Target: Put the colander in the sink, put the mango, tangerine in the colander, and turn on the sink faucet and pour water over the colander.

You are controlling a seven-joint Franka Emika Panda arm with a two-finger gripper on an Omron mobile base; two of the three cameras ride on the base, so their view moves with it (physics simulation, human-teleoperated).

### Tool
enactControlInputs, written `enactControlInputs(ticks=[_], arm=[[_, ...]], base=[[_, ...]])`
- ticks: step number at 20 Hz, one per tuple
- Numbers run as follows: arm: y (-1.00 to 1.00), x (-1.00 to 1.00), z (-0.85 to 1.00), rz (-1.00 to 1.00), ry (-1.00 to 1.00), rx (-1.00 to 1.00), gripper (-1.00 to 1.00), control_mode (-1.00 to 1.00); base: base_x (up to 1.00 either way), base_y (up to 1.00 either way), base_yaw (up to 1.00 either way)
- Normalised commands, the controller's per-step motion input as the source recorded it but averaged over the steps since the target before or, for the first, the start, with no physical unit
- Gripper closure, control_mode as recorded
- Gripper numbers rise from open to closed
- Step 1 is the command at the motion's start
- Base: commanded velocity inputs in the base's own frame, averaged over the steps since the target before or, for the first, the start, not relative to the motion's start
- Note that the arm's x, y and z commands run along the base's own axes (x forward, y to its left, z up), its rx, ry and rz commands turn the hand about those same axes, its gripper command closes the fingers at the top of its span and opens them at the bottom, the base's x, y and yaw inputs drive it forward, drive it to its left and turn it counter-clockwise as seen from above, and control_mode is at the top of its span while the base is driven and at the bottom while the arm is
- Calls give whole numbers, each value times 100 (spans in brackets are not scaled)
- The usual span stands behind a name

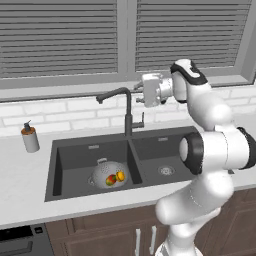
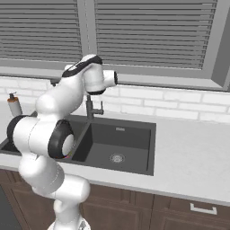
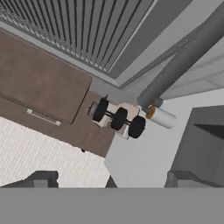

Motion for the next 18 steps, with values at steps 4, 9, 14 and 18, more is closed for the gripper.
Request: enactControlInputs(ticks=[4, 9, 14, 18], arm=[[-100, -53, -8, 0, -6, -6, -100, -100], [-100, -16, -31, -1, -1, -6, -100, -100], [-85, 2, -59, -1, 0, -4, -100, -100], [-35, 15, -69, 0, 0, -5, -100, -100]], base=[[0, 0, 0], [0, 0, 0], [0, 0, 0], [0, 0, 0]])
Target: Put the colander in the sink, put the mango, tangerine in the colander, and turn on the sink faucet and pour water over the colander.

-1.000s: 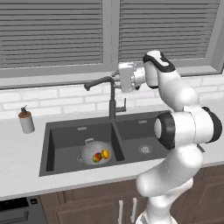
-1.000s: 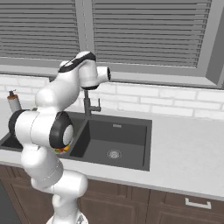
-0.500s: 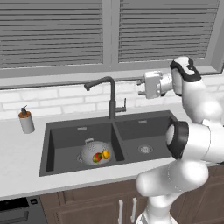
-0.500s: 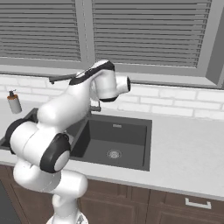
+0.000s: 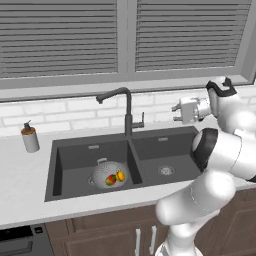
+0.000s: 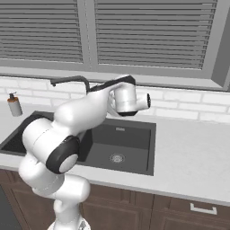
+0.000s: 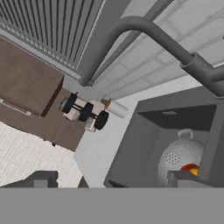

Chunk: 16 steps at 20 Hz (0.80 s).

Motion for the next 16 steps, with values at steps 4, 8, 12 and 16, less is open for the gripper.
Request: enactControlInputs(ticks=[4, 8, 12, 16], arm=[[5, 33, -54, -2, 0, -2, -100, -100], [31, 46, -50, -6, 0, -3, -100, -100], [40, 53, -47, -9, 0, -6, -100, -100], [23, 62, -40, -12, 0, -7, -100, -100]], base=[[0, 0, 0], [0, 0, 0], [0, 0, 0], [0, 0, 0]])
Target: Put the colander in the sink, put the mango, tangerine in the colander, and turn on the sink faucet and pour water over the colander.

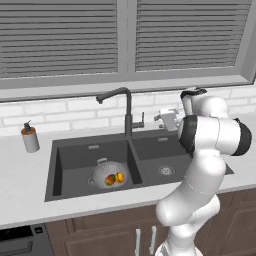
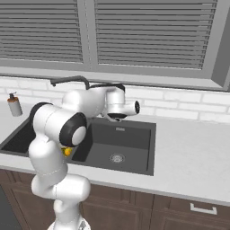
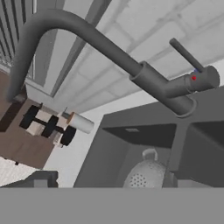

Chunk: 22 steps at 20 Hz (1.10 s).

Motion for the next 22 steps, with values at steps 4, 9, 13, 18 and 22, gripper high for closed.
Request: enactControlInputs(ticks=[4, 9, 13, 18, 22], arm=[[0, 65, -29, -14, 1, -6, -100, -100], [4, 52, -25, -12, 4, -1, -100, -100], [17, 51, -21, -10, 7, 0, -100, -100], [7, 57, -19, -9, 9, 0, -100, -100], [0, 48, -23, -8, 8, 0, -100, -100]], base=[[0, 0, 0], [0, 0, 0], [0, 0, 0], [0, 0, 0], [0, 0, 0]])
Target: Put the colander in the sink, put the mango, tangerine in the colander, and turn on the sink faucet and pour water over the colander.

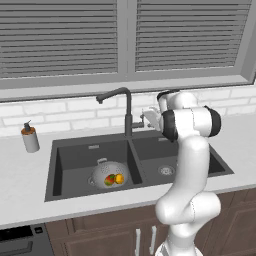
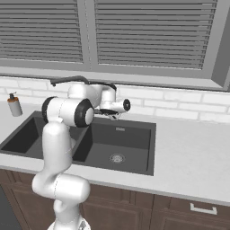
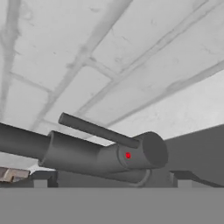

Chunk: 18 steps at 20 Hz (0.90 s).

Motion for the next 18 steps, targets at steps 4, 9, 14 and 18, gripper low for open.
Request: enactControlInputs(ticks=[4, 9, 14, 18], arm=[[0, 39, -20, -8, 9, 0, -100, -100], [0, 45, -17, -7, 8, 0, -100, -100], [1, 37, -9, -7, 6, 0, -100, -100], [7, 27, -11, -6, 4, 0, -100, -100]], base=[[0, 0, 0], [0, 0, 0], [0, 0, 0], [0, 0, 0]])
